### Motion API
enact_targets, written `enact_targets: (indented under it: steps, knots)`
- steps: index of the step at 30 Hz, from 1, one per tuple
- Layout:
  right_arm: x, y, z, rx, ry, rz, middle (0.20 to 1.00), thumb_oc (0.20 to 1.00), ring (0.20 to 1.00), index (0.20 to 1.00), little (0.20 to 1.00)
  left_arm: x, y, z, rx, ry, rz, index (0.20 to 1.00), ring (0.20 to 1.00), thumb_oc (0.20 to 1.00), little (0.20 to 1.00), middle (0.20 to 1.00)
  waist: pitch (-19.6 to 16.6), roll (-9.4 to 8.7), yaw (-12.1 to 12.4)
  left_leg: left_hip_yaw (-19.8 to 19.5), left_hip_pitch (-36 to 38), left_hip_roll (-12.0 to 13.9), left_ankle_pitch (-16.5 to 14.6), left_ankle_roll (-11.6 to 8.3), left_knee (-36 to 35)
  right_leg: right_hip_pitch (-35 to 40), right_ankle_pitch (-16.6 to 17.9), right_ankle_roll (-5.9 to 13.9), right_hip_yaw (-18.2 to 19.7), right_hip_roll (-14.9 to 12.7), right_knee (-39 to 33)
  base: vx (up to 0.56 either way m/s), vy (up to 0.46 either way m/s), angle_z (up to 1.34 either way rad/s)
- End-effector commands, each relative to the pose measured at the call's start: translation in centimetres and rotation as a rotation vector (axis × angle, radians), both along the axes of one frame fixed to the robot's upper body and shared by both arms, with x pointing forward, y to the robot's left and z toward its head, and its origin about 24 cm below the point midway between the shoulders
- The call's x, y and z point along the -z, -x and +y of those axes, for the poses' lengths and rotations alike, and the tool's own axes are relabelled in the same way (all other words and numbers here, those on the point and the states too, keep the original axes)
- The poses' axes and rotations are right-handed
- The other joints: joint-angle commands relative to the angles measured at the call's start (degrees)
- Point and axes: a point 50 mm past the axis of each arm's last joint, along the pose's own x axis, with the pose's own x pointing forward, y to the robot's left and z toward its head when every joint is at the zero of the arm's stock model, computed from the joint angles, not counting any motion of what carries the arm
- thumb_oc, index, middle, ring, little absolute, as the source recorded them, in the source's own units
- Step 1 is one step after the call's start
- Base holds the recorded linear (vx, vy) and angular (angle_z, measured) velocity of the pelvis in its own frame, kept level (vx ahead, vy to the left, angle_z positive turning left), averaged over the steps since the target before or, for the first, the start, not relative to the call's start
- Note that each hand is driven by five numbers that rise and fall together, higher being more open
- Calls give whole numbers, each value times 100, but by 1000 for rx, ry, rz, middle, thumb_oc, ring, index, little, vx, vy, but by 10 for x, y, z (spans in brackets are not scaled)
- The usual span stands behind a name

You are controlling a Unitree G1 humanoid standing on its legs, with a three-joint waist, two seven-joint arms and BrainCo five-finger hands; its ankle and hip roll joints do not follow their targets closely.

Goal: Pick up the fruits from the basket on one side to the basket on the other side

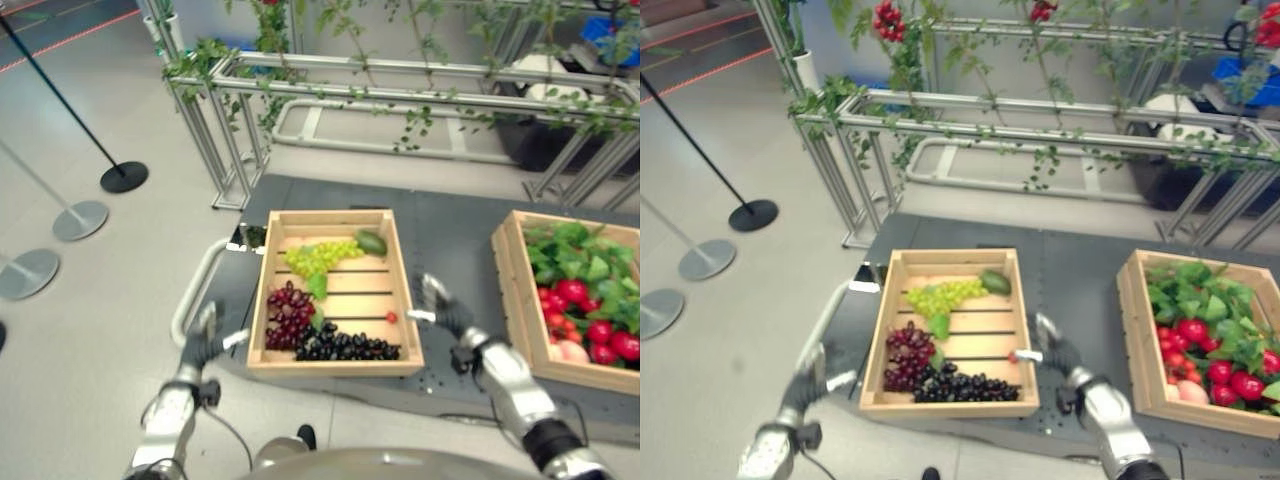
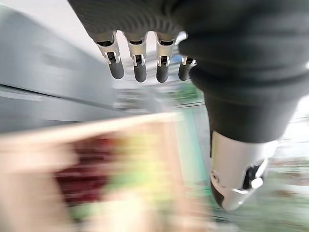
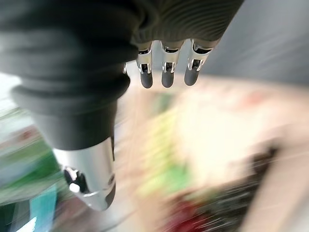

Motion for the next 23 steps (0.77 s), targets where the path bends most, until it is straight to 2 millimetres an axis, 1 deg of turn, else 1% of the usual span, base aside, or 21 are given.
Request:
enact_targets:
  steps: [1,2,3,4,5,6,7,8,10,11,12,14,15,17,20,21,22,23]
  knots:
    - [26,25,-20,72,165,149,1000,1000,1000,1000,1000,26,25,-12,15,-33,189,1000,1000,1000,1000,1000,-178,-53,23,124,-120,316,-104,-539,238,-160,5,130,-11,-231,75,-7,1,-6]
    - [26,24,-19,71,168,145,1000,1000,1000,1000,1000,26,24,-12,15,-34,186,1000,1000,1000,1000,1000,-169,-52,22,125,-122,318,-107,-540,236,-164,3,130,-9,-228,75,-7,1,-3]
    - [48,57,-27,117,226,330,1000,1000,1000,1000,1000,39,49,-15,-43,-8,318,1000,1000,1000,1000,1000,-201,-64,36,102,-112,305,-122,-524,236,-153,2,122,-20,-225,67,0,0,0]
    - [55,70,-31,130,266,410,1000,1000,1000,1000,1000,43,59,-17,-58,11,374,1000,1000,1000,1000,1000,-218,-69,49,90,-101,300,-129,-518,227,-141,4,118,-31,-223,60,0,0,0]
    - [61,84,-35,164,266,476,1000,1000,1000,1000,1000,47,70,-17,-88,28,422,1000,1000,1000,1000,1000,-235,-73,48,82,-95,296,-134,-513,227,-134,5,117,-27,-221,56,0,0,0]
    - [61,84,-35,164,266,475,1000,1000,1000,1000,1000,47,69,-17,-88,28,422,1000,1000,1000,1000,1000,-232,-73,47,81,-96,296,-134,-513,227,-134,6,117,-28,-220,55,0,0,0]
    - [68,111,-43,222,294,600,1000,1000,1000,1000,1000,52,86,-20,-167,77,500,1000,1000,1000,1000,1000,-289,-83,37,75,-78,291,-139,-500,225,-118,11,113,-19,-207,33,0,0,0]
    - [68,113,-44,239,292,617,1000,1000,1000,1000,1000,53,89,-21,-175,86,516,1000,1000,1000,1000,1000,-310,-86,39,72,-71,289,-140,-496,216,-113,11,111,-11,-201,28,34,-9,1]
    - [71,128,-47,303,262,686,1000,1000,1000,1000,1000,55,95,-22,-208,105,545,1000,1000,1000,1000,1000,-352,-89,37,63,-51,284,-133,-491,194,-98,22,111,-13,-193,8,0,0,0]
    - [71,128,-47,303,262,686,1000,1000,1000,1000,1000,55,95,-22,-208,105,545,1000,1000,1000,1000,1000,-352,-89,38,63,-52,284,-132,-491,193,-98,23,111,-14,-192,7,0,0,0]
    - [72,133,-48,312,268,717,1000,1000,1000,1000,1000,56,102,-24,-220,126,583,1000,1000,1000,1000,1000,-398,-90,40,73,-45,285,-124,-489,174,-89,42,112,-16,-185,-23,0,0,0]
    - [72,132,-48,329,265,729,1000,1000,1000,1000,1000,57,109,-24,-245,139,612,1000,1000,1000,1000,1000,-448,-102,51,84,-41,286,-109,-491,147,-95,69,119,0,-179,-59,0,0,0]
    - [72,132,-48,329,265,729,1000,1000,1000,1000,1000,57,109,-24,-246,139,611,1000,1000,1000,1000,1000,-448,-103,51,85,-42,286,-107,-491,145,-96,71,118,1,-178,-62,0,0,0]
    - [73,123,-41,327,242,701,1000,1000,1000,1000,1000,57,109,-22,-252,136,611,1000,1000,1000,1000,1000,-491,-135,81,87,-41,272,-81,-492,100,-107,103,124,7,-167,-102,0,0,0]
    - [73,115,-35,327,223,677,1000,1000,1000,1000,1000,57,105,-23,-235,126,598,1000,1000,1000,1000,1000,-515,-165,88,86,-45,249,-67,-490,71,-110,125,129,10,-160,-126,0,0,0]
    - [73,115,-35,327,223,677,1000,1000,1000,1000,1000,57,105,-23,-235,126,598,1000,1000,1000,1000,1000,-515,-165,88,86,-45,249,-67,-490,70,-110,126,129,10,-160,-126,0,0,0]
    - [73,109,-31,329,212,660,1000,1000,1000,1000,1000,56,97,-25,-213,118,575,1000,1000,1000,1000,1000,-525,-171,87,86,-41,241,-70,-483,62,-111,144,135,11,-161,-125,0,0,0]
    - [73,106,-29,339,197,652,1000,1000,1000,1000,1000,56,95,-26,-211,120,566,1000,1000,1000,1000,1000,-529,-173,82,85,-39,235,-71,-480,61,-109,149,136,14,-161,-127,0,0,0]
